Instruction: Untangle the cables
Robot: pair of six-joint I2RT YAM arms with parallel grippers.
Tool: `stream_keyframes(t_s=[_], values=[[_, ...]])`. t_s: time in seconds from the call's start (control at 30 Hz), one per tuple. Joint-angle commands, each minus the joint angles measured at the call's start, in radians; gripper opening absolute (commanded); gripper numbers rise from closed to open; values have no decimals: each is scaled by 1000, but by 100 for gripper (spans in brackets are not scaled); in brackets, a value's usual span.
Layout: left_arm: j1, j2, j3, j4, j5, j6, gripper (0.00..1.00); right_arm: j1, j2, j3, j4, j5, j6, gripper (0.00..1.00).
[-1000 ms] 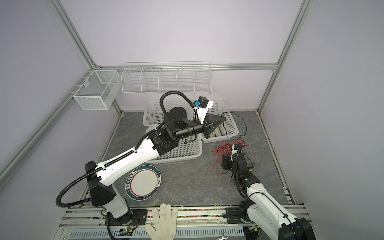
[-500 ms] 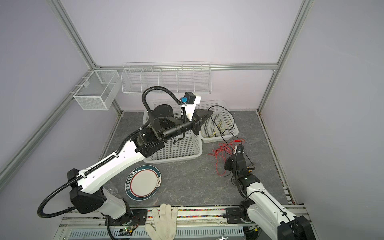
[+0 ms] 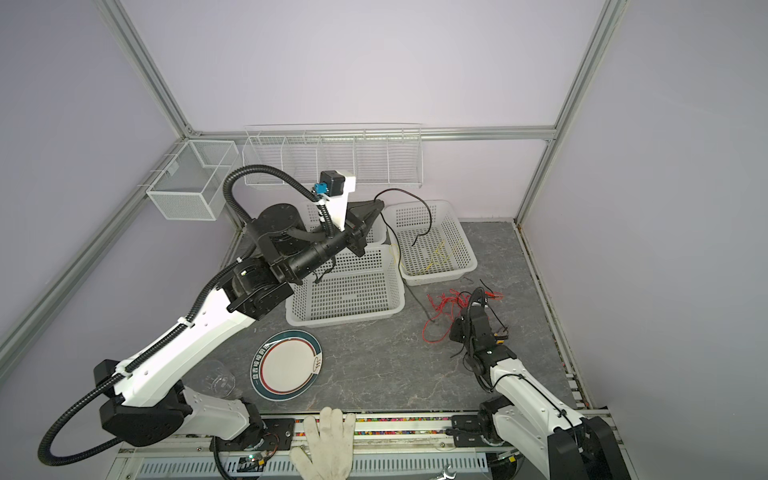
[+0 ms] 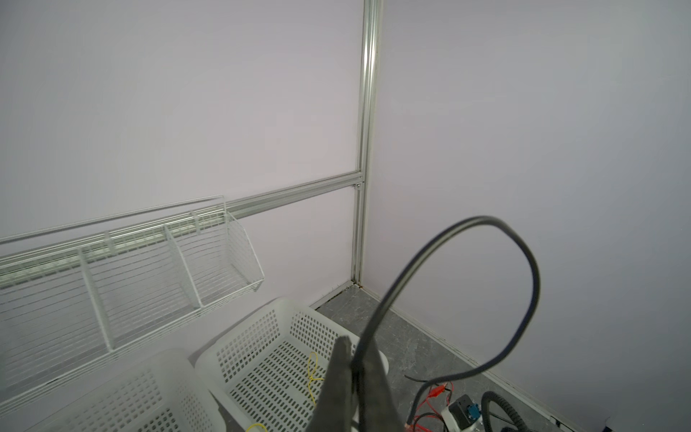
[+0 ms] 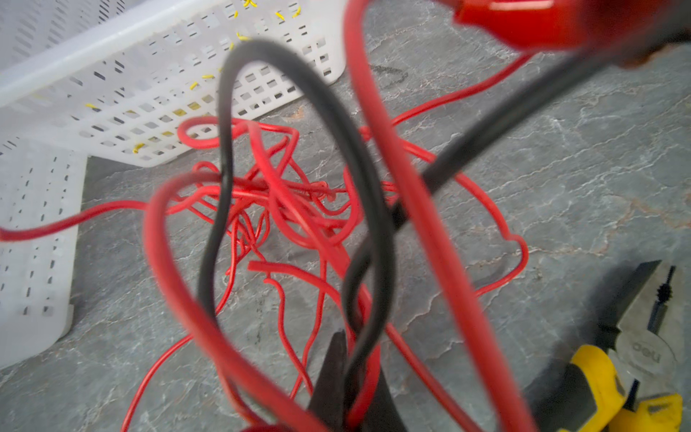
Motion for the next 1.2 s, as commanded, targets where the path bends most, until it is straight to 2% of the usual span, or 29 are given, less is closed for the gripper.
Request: stream_keyframes(t_s=[0.0,0.17,0.33,0.63,0.77,0.9,1.03,1.17], values=[[19,-71,-55,-10,-65,50,0,-5,12,25,-15,-7,10,6],[26,-129,-95,-51,-169,119,0,-4,1,40,-33,-22,-3,6],[63,-144,-146,-58,-244,135,0,-3,-25,52,-50,-45,-17,6],[237,-99,-269,-43,-240,32,0,9,-58,108,-113,-191,-94,6],[266,-82,-327,-48,-268,7,0,14,-81,136,-153,-255,-125,7],[283,-73,-409,-45,-326,4,0,15,-108,149,-180,-278,-148,7],[367,-33,-447,-72,-319,-61,0,15,-114,148,-189,-278,-153,8],[404,17,-450,-97,-352,-54,0,15,-98,146,-189,-287,-157,8]])
